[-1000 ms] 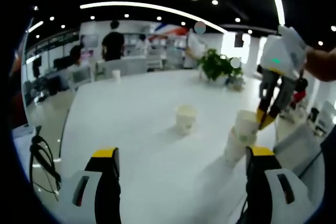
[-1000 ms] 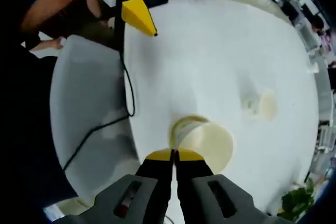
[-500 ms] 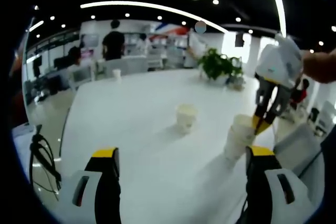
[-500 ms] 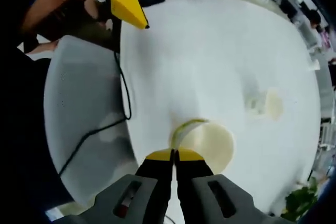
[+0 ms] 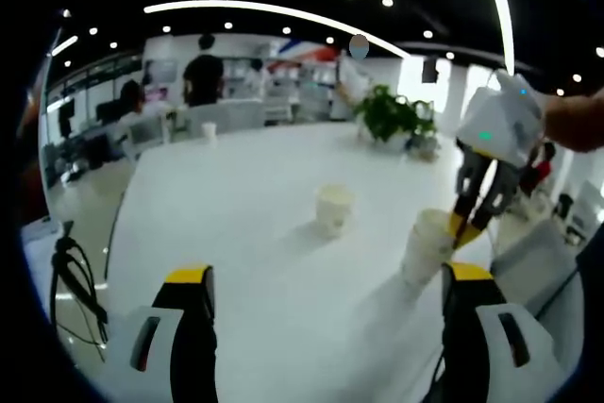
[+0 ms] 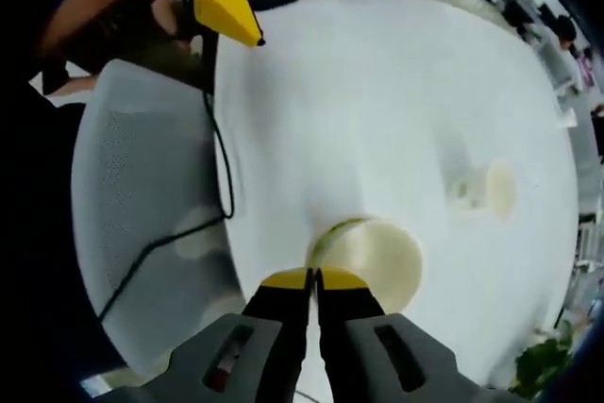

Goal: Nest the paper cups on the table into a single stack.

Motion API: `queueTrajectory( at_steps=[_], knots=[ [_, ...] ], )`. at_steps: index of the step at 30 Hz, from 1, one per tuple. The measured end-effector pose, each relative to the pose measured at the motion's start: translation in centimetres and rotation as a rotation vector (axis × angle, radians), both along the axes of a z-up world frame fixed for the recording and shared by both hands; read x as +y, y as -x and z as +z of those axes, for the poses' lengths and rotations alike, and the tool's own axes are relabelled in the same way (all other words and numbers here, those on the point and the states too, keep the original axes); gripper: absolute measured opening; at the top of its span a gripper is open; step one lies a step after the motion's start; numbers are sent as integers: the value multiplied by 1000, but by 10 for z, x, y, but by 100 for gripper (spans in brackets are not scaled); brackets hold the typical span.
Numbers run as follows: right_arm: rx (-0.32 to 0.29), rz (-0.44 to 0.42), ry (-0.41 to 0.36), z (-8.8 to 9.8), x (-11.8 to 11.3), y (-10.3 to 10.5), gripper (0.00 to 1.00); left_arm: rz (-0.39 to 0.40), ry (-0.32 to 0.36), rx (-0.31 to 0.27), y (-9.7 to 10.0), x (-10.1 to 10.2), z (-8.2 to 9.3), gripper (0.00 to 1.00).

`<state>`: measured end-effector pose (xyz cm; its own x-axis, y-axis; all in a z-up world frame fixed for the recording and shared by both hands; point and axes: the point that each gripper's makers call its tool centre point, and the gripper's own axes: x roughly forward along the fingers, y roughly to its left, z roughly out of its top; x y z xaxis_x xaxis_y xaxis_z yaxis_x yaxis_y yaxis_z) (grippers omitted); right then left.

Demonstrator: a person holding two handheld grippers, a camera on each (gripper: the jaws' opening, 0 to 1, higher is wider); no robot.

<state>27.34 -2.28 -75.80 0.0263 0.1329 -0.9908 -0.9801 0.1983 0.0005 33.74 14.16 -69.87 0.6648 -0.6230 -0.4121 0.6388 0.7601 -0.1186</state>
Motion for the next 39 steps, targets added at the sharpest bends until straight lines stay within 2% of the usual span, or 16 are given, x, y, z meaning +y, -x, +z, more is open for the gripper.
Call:
queueTrajectory(
  at_steps=[5,9,11,14,19,24,28,33,35,39],
  knots=[
    [-11,22,-16,0,1,0,2,2,0,-2,0,1,-1,98],
    [-18,45,-32,3,0,-1,13,2,3,-4,0,0,0,98],
    [-25,58,-69,6,3,-3,21,2,8,-3,0,-1,0,98],
    [-7,52,-87,12,1,-1,27,0,10,-5,0,-2,1,98],
    [-23,36,-187,35,5,-7,38,-12,6,-10,-1,-7,1,98],
    [-26,-20,-289,61,4,-16,45,-21,7,-16,-2,-10,4,98],
    [-101,-57,-362,80,-3,-35,50,-27,8,-23,-5,-13,7,98],
    [-179,-121,-426,93,-20,-56,53,-35,8,-32,-8,-17,10,98],
    [-203,-164,-472,99,-26,-63,53,-39,7,-35,-9,-18,11,98],
    [-294,-220,-567,107,-41,-79,56,-39,8,-37,-11,-20,12,98]
  ],
)
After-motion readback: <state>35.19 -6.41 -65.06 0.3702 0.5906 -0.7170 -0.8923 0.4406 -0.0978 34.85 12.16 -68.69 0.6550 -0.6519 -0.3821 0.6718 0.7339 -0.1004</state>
